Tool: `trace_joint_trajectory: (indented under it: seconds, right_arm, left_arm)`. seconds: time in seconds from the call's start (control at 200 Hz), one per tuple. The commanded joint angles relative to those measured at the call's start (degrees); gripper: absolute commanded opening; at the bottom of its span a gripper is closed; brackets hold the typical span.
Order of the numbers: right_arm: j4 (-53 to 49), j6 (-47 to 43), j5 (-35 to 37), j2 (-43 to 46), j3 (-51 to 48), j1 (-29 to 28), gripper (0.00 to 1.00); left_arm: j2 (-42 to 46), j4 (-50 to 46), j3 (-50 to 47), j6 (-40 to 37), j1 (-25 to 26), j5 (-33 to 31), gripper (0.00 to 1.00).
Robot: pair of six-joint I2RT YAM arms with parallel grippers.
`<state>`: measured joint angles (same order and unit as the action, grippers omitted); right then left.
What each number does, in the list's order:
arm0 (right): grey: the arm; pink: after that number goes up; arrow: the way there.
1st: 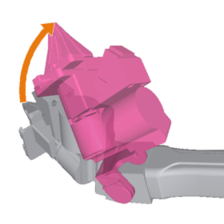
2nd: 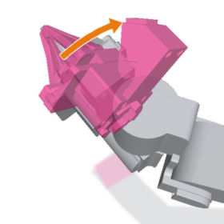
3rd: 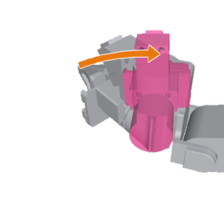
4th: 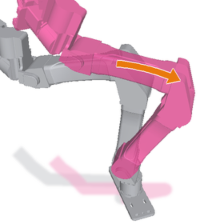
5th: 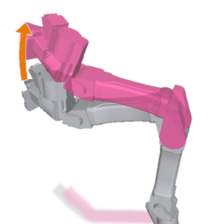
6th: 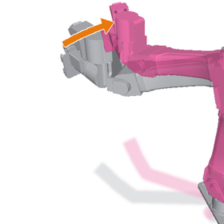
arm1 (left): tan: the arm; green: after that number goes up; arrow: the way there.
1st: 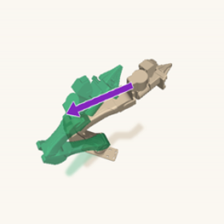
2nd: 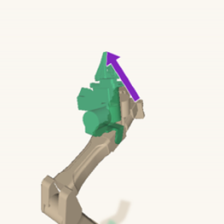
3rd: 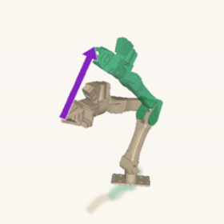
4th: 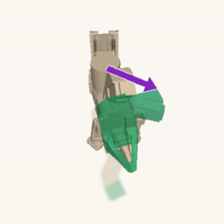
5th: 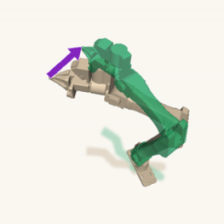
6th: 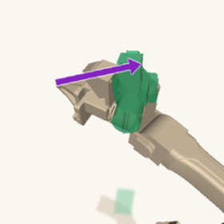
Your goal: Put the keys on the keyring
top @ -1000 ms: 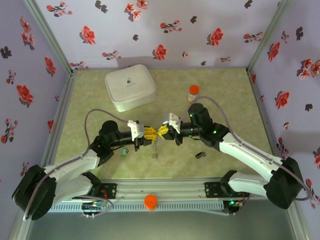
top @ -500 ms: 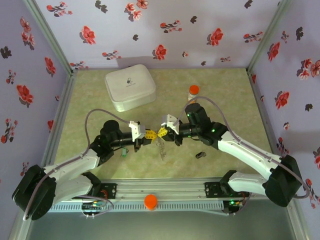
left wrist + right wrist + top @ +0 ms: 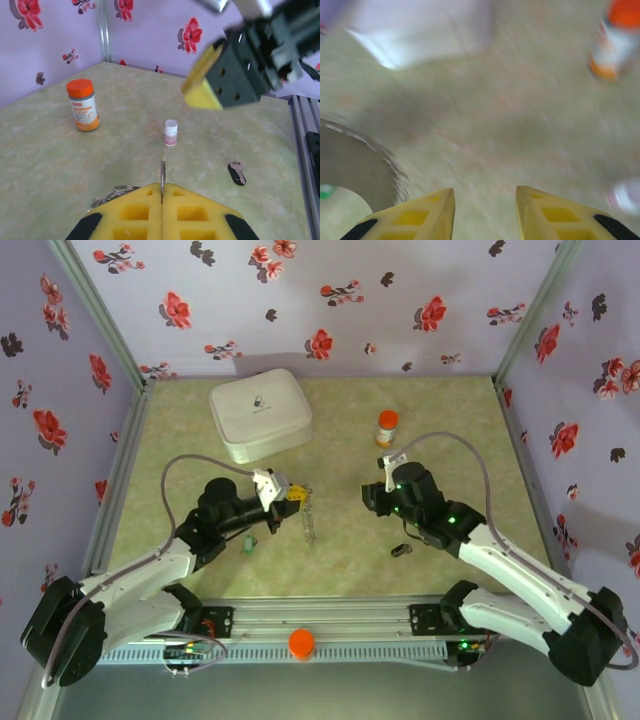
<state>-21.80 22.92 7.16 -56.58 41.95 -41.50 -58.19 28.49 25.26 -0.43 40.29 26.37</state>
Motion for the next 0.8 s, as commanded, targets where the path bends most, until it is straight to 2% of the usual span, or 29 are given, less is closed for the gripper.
trace_joint_trajectory:
  seconds: [0.0, 0.085, 0.19, 0.33, 0.455, 0.535, 0.655, 0.795]
  right_arm:
    - [-20.5, 19.0, 8.5, -5.1, 1.5, 0.1, 0.39]
    - [-24.6, 22.9, 6.7, -7.0, 0.8, 0.1, 0.39]
    - [-23.4, 26.5, 4.5, -5.3, -2.8, 0.1, 0.43]
    - [-23.2, 29.7, 5.7, -4.1, -6.3, 1.0, 0.46]
    - [-18.4, 26.1, 2.0, -4.8, -8.9, 4.9, 0.38]
    - [-18.0, 23.9, 0.7, -6.8, -8.6, 7.8, 0.37]
    - [-16.7, 21.8, -0.8, -9.1, -8.6, 9.1, 0.35]
    - [-14.8, 20.1, -2.1, -11.3, -8.8, 9.9, 0.27]
  left_arm:
    - [0.5, -0.7, 2.3, 1.8, 0.3, -2.2, 0.00]
    - [1.0, -2.5, 3.3, 0.3, 0.5, -2.3, 0.00]
    - [0.6, -3.3, 4.3, -1.3, 0.9, -2.8, 0.00]
    - [-1.4, -4.9, 6.0, -2.7, 2.4, -2.7, 0.00]
    - [-3.4, -5.6, 6.9, -4.7, 3.8, -3.5, 0.00]
    - [-4.4, -5.5, 7.5, -5.3, 4.2, -3.7, 0.00]
    - [-5.3, -5.5, 8.2, -5.6, 4.7, -3.6, 0.00]
    - [-6.1, -5.4, 8.5, -5.9, 4.8, -3.7, 0.00]
